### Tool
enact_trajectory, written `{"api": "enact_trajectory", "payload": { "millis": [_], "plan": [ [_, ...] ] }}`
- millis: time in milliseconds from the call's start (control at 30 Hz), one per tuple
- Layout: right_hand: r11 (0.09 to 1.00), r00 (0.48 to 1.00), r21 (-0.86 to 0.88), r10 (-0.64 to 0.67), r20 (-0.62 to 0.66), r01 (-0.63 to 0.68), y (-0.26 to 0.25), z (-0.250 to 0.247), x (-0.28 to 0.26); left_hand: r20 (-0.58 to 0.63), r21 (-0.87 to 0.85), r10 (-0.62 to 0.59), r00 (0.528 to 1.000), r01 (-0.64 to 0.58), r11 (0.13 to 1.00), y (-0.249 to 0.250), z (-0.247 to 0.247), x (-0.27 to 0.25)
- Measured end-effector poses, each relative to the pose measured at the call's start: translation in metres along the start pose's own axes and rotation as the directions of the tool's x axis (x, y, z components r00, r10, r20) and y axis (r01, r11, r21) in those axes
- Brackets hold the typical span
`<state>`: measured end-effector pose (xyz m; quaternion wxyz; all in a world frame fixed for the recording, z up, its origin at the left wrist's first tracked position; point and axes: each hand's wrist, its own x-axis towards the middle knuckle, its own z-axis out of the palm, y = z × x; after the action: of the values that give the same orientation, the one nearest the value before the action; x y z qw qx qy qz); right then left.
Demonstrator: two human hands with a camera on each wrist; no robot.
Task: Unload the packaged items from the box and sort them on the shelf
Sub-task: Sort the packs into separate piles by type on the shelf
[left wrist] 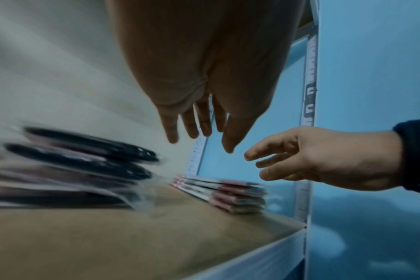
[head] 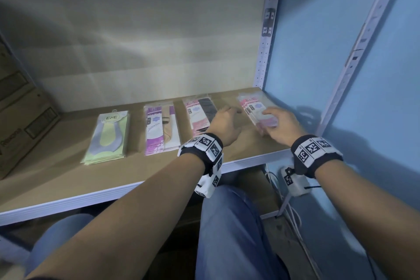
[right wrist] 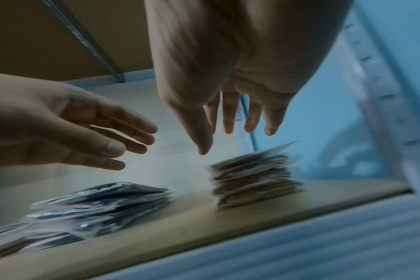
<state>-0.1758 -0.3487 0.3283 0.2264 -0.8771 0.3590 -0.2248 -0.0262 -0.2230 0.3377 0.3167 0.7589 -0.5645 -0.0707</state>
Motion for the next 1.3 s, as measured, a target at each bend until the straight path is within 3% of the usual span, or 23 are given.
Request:
{"api": "enact_trajectory", "payload": {
  "millis": [133, 333, 500, 800, 1167, 1300],
  "plan": [
    [1.0, 0.997, 0.001, 0.005, -0.072, -0.005, 0.031, -0.014, -0.006, 0.033, -0.053, 0.055, 0.998, -0.054, 0.997, 0.021, 0.03, 0.009],
    [0.996, 0.996, 0.01, 0.084, -0.039, -0.084, 0.068, -0.012, -0.004, 0.138, -0.076, -0.021, 0.99, 0.031, 0.997, 0.039, 0.066, 0.026],
    [0.995, 0.997, 0.057, 0.079, -0.023, -0.077, 0.081, -0.003, 0.002, 0.207, -0.048, -0.092, 0.974, 0.104, 0.993, 0.039, 0.08, 0.042],
    [0.991, 0.998, 0.134, 0.034, -0.054, -0.026, 0.093, 0.014, 0.021, 0.102, -0.122, -0.149, 0.984, 0.161, 0.979, 0.028, 0.098, 0.057],
    [0.968, 0.987, 0.207, 0.154, -0.04, -0.142, 0.09, 0.021, 0.025, 0.053, -0.191, -0.182, 0.982, 0.189, 0.963, 0.025, 0.1, 0.061],
    [0.975, 0.988, 0.161, 0.156, -0.008, -0.153, 0.081, 0.026, 0.027, 0.041, -0.191, -0.21, 0.977, 0.214, 0.958, 0.017, 0.094, 0.057]
  ]
}}
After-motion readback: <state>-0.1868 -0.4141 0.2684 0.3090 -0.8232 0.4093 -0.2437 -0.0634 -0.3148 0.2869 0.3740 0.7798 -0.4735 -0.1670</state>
